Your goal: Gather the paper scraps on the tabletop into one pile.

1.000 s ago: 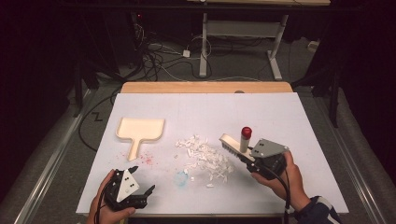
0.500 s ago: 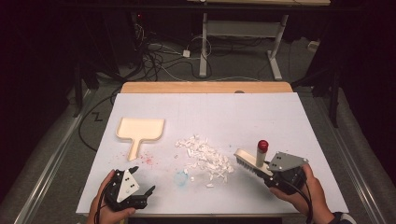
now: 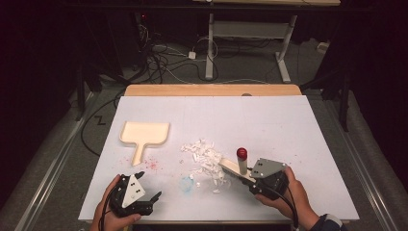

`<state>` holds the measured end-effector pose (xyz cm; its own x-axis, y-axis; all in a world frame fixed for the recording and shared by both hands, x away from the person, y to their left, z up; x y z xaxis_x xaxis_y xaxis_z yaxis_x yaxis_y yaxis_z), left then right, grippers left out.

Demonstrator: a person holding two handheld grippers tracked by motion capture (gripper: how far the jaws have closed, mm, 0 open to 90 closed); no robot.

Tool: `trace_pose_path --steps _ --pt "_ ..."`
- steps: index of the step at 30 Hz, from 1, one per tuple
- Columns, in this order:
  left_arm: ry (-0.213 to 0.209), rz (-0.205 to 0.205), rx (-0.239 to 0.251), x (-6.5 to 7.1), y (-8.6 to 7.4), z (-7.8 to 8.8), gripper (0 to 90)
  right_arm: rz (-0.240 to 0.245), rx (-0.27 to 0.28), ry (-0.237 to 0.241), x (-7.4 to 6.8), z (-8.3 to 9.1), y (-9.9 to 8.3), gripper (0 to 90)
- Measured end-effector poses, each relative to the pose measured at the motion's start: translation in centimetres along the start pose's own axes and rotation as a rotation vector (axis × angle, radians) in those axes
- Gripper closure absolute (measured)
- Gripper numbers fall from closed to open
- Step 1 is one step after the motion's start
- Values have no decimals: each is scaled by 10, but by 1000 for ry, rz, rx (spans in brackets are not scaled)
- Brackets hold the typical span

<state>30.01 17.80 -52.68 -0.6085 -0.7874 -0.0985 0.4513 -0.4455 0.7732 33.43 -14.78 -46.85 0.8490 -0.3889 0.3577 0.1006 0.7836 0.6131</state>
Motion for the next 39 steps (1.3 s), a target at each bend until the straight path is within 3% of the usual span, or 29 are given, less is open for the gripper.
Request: trace_pose_path --steps 4,9,10,12,14,16,17,18,24,25,26,31,34,37,39 --pt "3 -2 -4 0 -1 1 160 -36 54 -13 10 15 0 677" --pt "9 -1 2 -1 -1 3 160 -38 113 -10 12 28 3 677" --pt "11 0 4 -2 0 3 160 -33 153 15 7 35 8 677" --pt "16 6 11 -3 1 4 160 -27 172 33 3 36 10 677" --pt "27 3 25 -7 3 5 160 -6 212 94 -9 37 18 677" --pt "33 12 34 -10 4 7 160 11 232 137 -19 34 24 677" --pt "37 15 37 -11 4 8 160 26 237 197 -31 26 30 677" --pt "41 18 40 -13 4 8 160 26 237 197 -31 26 30 677" --pt "50 52 43 -17 3 10 160 73 225 324 -63 -10 50 677" --pt "50 51 42 -17 3 10 160 73 225 324 -63 -10 50 677" --pt "48 49 42 -17 3 10 160 77 209 352 -67 -24 54 677" --pt "42 43 36 -15 2 10 160 80 205 360 -63 -42 58 677" --pt "40 29 40 -15 2 9 160 80 201 319 -45 -54 59 676" --pt "36 26 38 -14 2 8 160 52 201 321 -35 -59 58 675" --pt "30 37 27 -12 0 7 160 62 195 284 -25 -63 57 675"
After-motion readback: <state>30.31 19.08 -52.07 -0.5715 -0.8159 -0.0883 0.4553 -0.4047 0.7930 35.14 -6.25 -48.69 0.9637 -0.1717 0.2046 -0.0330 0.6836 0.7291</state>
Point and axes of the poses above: each handheld gripper's, and its own axes: z roughly backward along the jaws, y roughly out of its top, x roughly to its right, the point moved 8 cm from there along -z, roughly forward along the jaws, and after that the axes turned 10 degrees about z, right-handed, at the moved point
